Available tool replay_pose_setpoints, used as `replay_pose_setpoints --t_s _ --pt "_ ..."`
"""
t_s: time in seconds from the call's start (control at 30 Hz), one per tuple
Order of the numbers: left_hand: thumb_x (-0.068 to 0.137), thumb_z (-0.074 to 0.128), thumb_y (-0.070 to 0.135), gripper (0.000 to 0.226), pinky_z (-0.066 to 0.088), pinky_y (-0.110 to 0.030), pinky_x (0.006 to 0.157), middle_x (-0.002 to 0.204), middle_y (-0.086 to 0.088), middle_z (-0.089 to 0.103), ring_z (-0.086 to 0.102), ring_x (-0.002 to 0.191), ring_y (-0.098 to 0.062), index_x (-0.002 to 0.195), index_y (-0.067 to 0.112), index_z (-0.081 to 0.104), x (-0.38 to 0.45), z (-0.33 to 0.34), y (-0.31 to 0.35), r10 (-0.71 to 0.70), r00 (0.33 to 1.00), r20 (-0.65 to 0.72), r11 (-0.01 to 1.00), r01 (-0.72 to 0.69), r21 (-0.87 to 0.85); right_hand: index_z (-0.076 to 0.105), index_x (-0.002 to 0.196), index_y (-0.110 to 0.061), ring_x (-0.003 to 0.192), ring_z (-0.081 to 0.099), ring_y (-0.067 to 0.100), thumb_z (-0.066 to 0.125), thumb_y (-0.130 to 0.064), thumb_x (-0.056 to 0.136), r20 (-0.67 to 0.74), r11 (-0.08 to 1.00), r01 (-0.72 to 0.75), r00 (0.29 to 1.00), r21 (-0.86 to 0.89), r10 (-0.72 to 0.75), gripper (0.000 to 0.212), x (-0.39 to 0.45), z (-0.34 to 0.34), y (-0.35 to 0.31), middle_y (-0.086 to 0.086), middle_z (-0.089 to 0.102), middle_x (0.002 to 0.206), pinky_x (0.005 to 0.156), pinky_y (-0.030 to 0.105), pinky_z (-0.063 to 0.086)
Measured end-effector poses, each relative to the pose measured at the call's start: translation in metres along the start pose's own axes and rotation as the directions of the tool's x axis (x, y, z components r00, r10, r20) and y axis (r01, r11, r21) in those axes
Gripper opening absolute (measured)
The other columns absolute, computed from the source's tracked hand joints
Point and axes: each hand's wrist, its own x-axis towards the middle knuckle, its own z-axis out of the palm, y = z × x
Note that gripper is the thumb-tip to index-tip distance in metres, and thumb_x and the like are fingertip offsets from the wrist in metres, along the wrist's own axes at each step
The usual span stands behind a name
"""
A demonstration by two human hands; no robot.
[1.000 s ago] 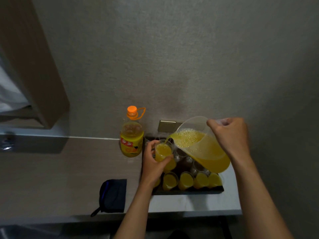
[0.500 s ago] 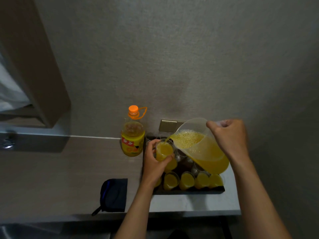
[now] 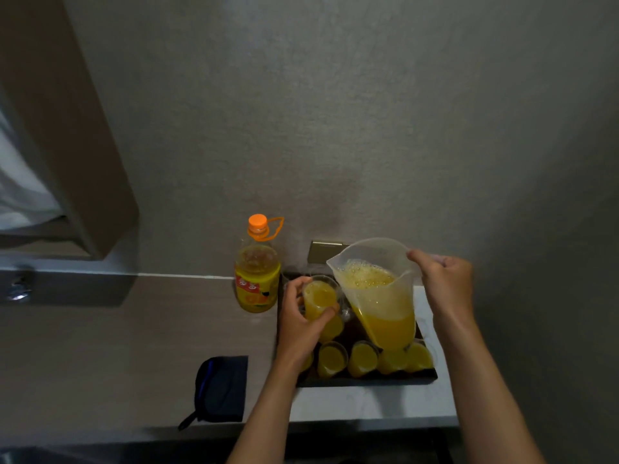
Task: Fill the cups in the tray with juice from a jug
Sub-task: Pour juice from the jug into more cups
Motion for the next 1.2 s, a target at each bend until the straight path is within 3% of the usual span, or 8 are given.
replay_pose_setpoints --t_s 0.1,0.23,0.4,0.53,0.8,0.97,1.2 --pt "0.077 0.089 0.025 0.064 0.055 -0.023 0.086 0.126 0.016 0.061 0.061 0.112 0.000 0.127 0.038 0.052 0.001 0.003 -0.001 -0.004 1.000 0.003 1.000 0.004 0.029 0.041 0.051 -0.018 0.035 0.028 0.005 0.073 -0.016 0.090 -0.052 0.994 -0.023 0.998 0.105 0.029 0.050 -0.001 -0.004 0.005 -0.011 0.033 0.039 0.039 0.018 0.030" --pt "0.077 0.089 0.029 0.062 0.056 -0.021 0.084 0.128 0.016 0.060 0.060 0.112 0.002 0.126 0.040 0.052 0.002 0.011 0.001 0.001 1.000 0.019 0.999 -0.002 0.053 0.043 0.050 -0.018 0.039 0.029 0.006 0.072 -0.015 0.091 -0.131 0.979 -0.036 0.989 0.199 0.063 0.050 -0.003 -0.010 0.012 -0.012 0.035 0.040 0.045 0.024 0.031" --pt "0.071 0.092 0.036 0.065 0.057 -0.033 0.093 0.127 0.014 0.064 0.063 0.118 -0.009 0.126 0.039 0.056 0.011 0.025 0.000 -0.006 0.997 0.081 0.994 -0.003 0.110 0.045 0.049 -0.016 0.039 0.030 0.007 0.072 -0.014 0.090 -0.202 0.958 -0.047 0.973 0.283 0.107 0.049 0.001 -0.020 0.020 -0.010 0.036 0.040 0.048 0.026 0.032" --pt "0.077 0.089 0.017 0.058 0.054 -0.016 0.080 0.117 0.012 0.067 0.066 0.103 0.002 0.125 0.025 0.056 0.016 0.039 0.011 -0.025 0.988 0.150 0.990 0.003 0.143 0.044 0.049 -0.016 0.037 0.030 0.005 0.072 -0.013 0.091 -0.241 0.940 -0.070 0.958 0.335 0.157 0.050 0.007 -0.026 0.023 -0.012 0.035 0.040 0.047 0.025 0.032" --pt "0.075 0.089 0.031 0.058 0.059 -0.027 0.086 0.116 0.012 0.065 0.065 0.104 -0.003 0.117 0.039 0.051 0.037 0.063 0.007 -0.043 0.964 0.263 0.933 -0.056 0.355 0.043 0.042 -0.020 0.044 0.031 0.012 0.073 -0.014 0.089 -0.305 0.917 -0.077 0.930 0.391 0.208 0.056 0.025 -0.047 0.037 -0.008 0.036 0.043 0.053 0.027 0.033" --pt "0.072 0.087 0.025 0.058 0.048 -0.011 0.066 0.110 0.009 0.058 0.061 0.096 -0.005 0.110 0.033 0.045 0.055 0.080 0.010 -0.106 0.912 0.397 0.853 -0.122 0.507 0.047 0.036 -0.022 0.046 0.033 0.013 0.072 -0.015 0.090 -0.315 0.910 -0.090 0.920 0.405 0.232 0.060 0.035 -0.062 0.046 -0.011 0.035 0.041 0.056 0.028 0.035" --pt "0.066 0.087 0.035 0.065 0.059 -0.038 0.082 0.113 0.006 0.057 0.060 0.099 -0.011 0.112 0.032 0.042 0.080 0.095 -0.005 -0.226 0.817 0.531 0.707 -0.237 0.666 0.043 0.050 -0.016 0.051 0.028 0.017 0.073 -0.018 0.089 -0.372 0.910 -0.083 0.895 0.406 0.247 0.049 0.050 -0.077 0.062 -0.009 0.030 0.045 0.064 0.032 0.038"
